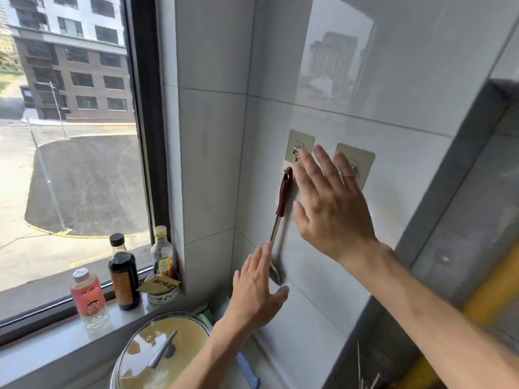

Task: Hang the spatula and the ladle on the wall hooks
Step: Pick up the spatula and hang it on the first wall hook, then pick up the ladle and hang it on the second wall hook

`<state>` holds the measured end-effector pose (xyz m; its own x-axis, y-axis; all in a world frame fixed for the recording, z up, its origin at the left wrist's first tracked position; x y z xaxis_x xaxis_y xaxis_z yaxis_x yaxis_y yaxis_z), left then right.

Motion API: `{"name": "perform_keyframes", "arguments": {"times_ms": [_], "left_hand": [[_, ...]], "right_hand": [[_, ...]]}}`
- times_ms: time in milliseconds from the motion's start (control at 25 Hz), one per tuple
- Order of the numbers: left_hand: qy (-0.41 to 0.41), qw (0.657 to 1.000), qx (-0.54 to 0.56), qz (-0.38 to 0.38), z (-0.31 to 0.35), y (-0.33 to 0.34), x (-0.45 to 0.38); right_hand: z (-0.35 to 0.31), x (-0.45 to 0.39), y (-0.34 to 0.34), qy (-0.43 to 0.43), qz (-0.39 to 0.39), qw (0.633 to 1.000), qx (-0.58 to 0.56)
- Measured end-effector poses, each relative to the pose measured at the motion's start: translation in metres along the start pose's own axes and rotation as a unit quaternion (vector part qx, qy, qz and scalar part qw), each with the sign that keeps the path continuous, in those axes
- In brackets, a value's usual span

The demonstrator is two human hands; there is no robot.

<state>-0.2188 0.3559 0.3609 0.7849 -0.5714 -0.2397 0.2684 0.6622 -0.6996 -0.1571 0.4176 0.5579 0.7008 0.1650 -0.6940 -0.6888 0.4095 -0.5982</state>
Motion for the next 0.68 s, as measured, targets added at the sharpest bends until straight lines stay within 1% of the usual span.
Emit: {"name": "perform_keyframes", "arguments": {"times_ms": [80,120,160,240,400,480,600,680], "left_hand": [[0.008,1.000,-0.006,-0.001,0.004,-0.010,0.011],[0.011,1.000,-0.009,0.000,0.004,-0.014,0.016],[0.012,1.000,-0.010,0.001,0.003,-0.017,0.021],[0.008,1.000,-0.012,0.002,-0.001,-0.023,0.028],[-0.002,1.000,-0.011,0.002,-0.005,-0.022,0.039],[-0.010,1.000,-0.020,0.000,-0.008,-0.019,0.047],[-0.029,0.999,-0.033,0.026,-0.024,-0.024,0.077],[-0.053,0.997,-0.037,0.041,-0.044,-0.023,0.116]], "right_hand": [[0.010,0.004,0.024,0.015,-0.114,0.992,0.053],[0.013,0.012,0.034,0.015,-0.146,0.987,0.070],[0.016,0.020,0.039,0.015,-0.159,0.984,0.081],[0.020,0.027,0.039,0.021,-0.152,0.984,0.088],[0.020,0.033,0.036,0.039,-0.151,0.986,0.065],[0.013,0.046,0.028,0.045,-0.121,0.991,0.037],[-0.022,0.086,0.019,0.049,-0.060,0.996,-0.033],[-0.062,0.131,0.025,0.070,-0.058,0.988,-0.126]]}}
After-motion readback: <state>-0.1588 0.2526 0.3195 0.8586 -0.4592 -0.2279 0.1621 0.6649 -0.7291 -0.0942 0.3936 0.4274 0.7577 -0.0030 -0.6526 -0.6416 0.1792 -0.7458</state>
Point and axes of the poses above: each hand's wrist, its own x-axis away from the middle knuckle, its own y-axis out of the palm, z = x × y, the point moved 9 cm from there along -x, towards the middle knuckle, and after that the axes turned 3 degrees about -z, right-handed, at the moved point
